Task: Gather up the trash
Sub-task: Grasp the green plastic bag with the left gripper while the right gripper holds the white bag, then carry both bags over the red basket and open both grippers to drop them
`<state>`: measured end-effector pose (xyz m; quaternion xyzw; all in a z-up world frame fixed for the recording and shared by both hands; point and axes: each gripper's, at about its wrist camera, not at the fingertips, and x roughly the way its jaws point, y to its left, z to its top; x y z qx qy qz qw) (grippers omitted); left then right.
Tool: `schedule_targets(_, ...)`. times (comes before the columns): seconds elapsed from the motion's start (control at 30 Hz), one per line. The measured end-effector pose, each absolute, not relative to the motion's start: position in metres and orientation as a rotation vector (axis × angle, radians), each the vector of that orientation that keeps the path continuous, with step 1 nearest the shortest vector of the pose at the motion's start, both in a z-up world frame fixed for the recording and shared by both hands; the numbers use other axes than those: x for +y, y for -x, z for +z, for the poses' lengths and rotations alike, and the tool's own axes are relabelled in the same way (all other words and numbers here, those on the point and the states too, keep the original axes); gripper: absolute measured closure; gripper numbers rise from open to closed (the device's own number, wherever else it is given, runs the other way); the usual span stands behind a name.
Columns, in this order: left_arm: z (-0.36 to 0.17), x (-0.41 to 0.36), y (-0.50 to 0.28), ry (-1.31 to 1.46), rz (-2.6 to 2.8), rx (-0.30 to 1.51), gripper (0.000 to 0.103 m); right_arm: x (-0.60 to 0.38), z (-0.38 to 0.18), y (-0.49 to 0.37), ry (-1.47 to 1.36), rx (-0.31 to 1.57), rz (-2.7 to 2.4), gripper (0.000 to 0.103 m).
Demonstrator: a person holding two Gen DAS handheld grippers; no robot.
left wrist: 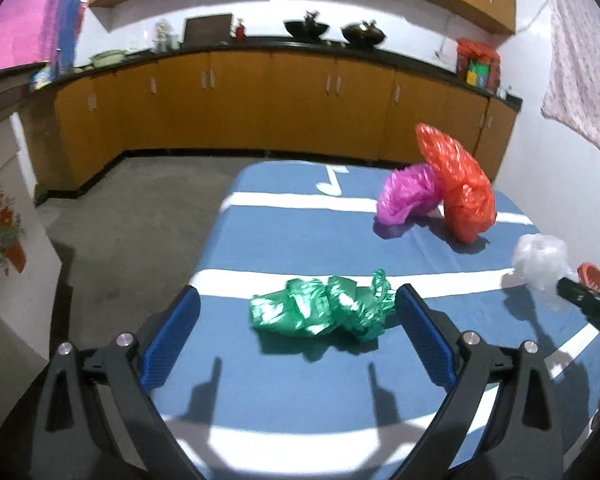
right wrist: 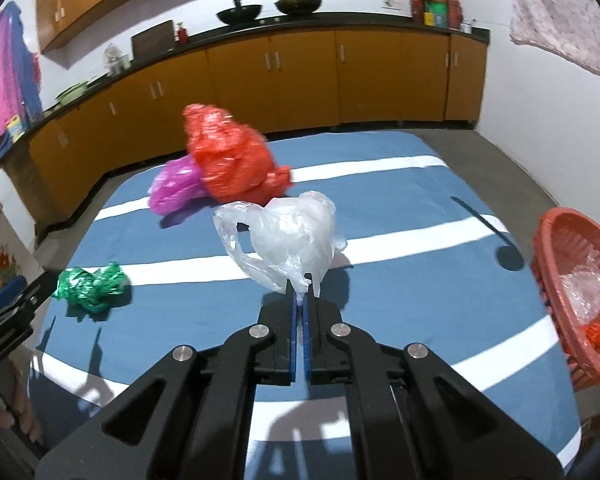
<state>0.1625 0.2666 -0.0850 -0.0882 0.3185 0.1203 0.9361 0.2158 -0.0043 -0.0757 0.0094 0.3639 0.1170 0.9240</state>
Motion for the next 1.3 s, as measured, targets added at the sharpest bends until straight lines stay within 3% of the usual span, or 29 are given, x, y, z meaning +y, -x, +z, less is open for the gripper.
schedule_targets(0.33, -0.116, 0.261, -0.211, 0.176, 0.170, 0.810, 0.008, -0.028, -0.080, -0.221, -0.044, 0.758, 0.222, 0.100)
schedule_targets(0.4, -0.118, 0.260, -0.214, 0.192, 0.139, 0.826, 0.022, -0.030, -0.080, -0.221, -0.049, 0.760, 0.221, 0.100)
schedule_targets(0.43, -0.119, 0.259, -0.216, 0.197, 0.126, 0.832, 0.024, -0.031, -0.080, -0.222, -0.055, 0.762, 0.219, 0.100)
schedule_targets(0.5, -0.121, 0.254, -0.219, 0.191, 0.098, 0.841, 0.043, -0.033, -0.080, -0.221, -0.061, 0.766, 0.218, 0.100)
schedule_targets(0.57, -0.123, 0.249, -0.222, 0.179, 0.083, 0.850, 0.050, -0.035, -0.081, -0.221, -0.064, 0.768, 0.217, 0.100)
schedule_targets(0.67, -0.123, 0.239, -0.226, 0.153, 0.058, 0.851, 0.077, -0.039, -0.080, -0.220, -0.063, 0.768, 0.216, 0.100)
schedule_targets(1.3, -0.068, 0.166, -0.209, 0.079, -0.067, 0.732, 0.078, -0.082, -0.053, -0.201, -0.110, 0.700, 0.173, 0.100)
